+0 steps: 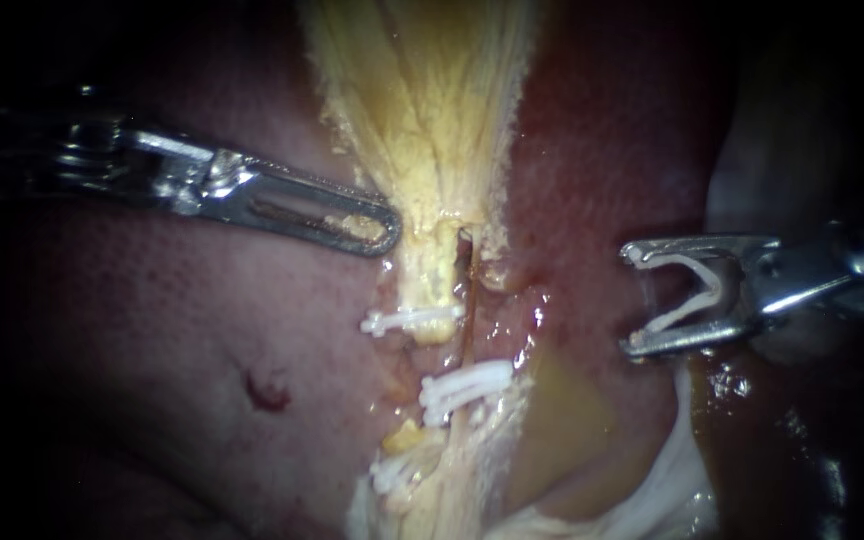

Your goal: Clipping third clip right tube

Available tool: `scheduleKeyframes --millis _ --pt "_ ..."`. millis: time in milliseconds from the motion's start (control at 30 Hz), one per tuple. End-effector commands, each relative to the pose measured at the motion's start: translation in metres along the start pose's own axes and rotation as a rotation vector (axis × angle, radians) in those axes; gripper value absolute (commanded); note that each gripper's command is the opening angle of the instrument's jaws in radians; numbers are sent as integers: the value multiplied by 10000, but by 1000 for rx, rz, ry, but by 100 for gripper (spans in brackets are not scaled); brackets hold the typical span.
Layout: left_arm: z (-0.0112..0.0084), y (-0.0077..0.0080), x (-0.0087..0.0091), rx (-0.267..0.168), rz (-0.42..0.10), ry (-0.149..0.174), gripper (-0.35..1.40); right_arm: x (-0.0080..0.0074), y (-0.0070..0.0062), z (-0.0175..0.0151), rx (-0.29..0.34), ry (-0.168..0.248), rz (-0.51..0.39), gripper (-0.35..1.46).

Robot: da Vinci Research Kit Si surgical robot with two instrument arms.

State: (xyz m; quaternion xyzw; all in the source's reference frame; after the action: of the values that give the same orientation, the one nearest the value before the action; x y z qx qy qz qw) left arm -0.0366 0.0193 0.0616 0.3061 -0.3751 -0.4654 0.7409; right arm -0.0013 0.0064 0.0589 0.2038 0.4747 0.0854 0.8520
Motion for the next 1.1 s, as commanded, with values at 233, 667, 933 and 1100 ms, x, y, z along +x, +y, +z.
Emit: scheduleKeyframes --millis 233,667,933,1100 --pt "-26 1 -5 4 -1 2 -35 -1 1 0 0 0 0 50" --pt "-90 6 -17 -24 -14 -36 -35 -1 2 2 5 1 1 50" --pt "-89 6 -17 -25 -14 -37 -35 8 3 18 59 18 19 50" --pt "-89 5 -16 -26 -14 -37 -35 15 4 42 86 53 71 50"
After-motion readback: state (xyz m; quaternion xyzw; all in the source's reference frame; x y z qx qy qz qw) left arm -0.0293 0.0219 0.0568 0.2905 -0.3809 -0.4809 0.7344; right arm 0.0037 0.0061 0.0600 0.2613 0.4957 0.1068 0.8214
